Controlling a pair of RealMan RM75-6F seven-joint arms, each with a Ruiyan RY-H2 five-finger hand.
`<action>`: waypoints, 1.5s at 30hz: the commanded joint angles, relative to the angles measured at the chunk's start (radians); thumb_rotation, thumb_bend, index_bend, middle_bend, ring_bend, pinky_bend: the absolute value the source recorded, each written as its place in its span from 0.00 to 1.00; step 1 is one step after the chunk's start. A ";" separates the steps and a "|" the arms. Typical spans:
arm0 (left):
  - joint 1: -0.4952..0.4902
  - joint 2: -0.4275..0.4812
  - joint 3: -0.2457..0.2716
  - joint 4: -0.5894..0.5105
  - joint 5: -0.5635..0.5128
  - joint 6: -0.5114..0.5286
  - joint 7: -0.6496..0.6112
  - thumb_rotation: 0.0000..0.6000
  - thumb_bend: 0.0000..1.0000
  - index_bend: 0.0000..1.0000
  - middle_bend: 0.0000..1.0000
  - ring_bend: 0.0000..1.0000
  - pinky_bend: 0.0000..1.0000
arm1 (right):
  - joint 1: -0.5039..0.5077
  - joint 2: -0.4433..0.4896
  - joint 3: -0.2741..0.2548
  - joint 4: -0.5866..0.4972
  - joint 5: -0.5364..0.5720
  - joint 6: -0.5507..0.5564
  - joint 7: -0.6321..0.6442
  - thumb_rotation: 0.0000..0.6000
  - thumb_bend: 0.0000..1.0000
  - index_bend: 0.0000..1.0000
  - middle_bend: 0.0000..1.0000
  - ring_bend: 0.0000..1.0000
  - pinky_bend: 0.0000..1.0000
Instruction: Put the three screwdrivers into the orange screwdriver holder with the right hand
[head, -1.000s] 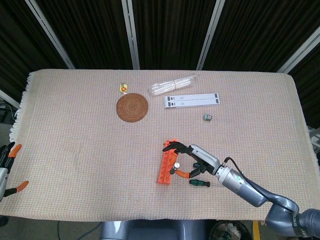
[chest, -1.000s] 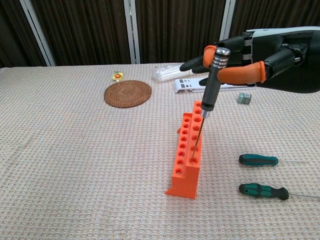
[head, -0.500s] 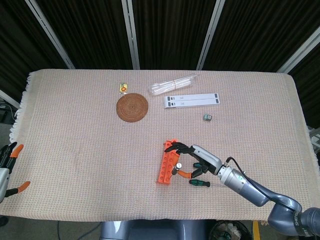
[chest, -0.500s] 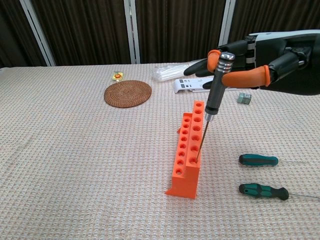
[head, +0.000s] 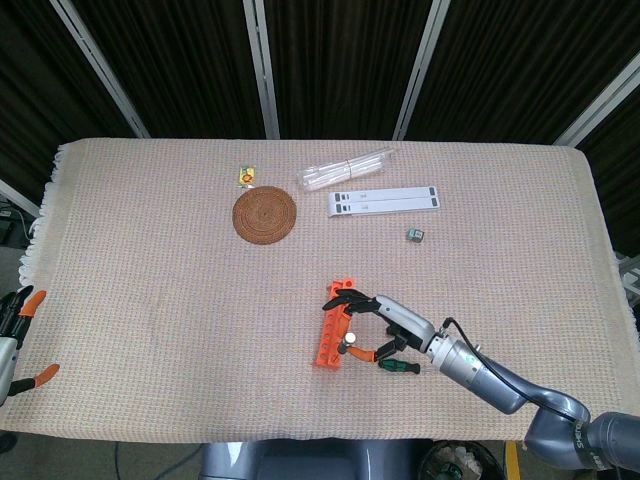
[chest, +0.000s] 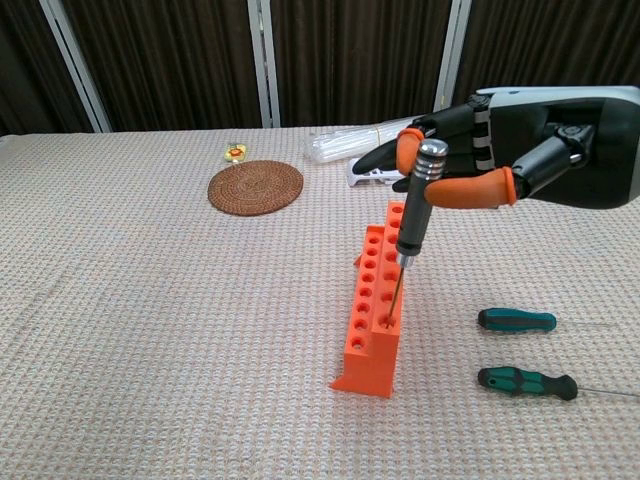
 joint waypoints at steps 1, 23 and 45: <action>0.000 -0.001 0.001 0.004 -0.001 -0.002 -0.005 1.00 0.08 0.00 0.00 0.00 0.00 | -0.007 -0.032 -0.006 0.002 0.018 0.015 -0.070 1.00 0.36 0.57 0.18 0.00 0.00; 0.000 -0.008 0.000 0.035 -0.007 -0.009 -0.034 1.00 0.08 0.00 0.00 0.00 0.00 | -0.021 -0.132 -0.018 0.014 0.098 0.007 -0.360 1.00 0.35 0.56 0.17 0.00 0.00; -0.002 -0.013 0.001 0.042 -0.012 -0.018 -0.043 1.00 0.08 0.00 0.00 0.00 0.00 | -0.006 -0.155 -0.013 0.016 0.145 -0.039 -0.417 1.00 0.35 0.56 0.17 0.00 0.00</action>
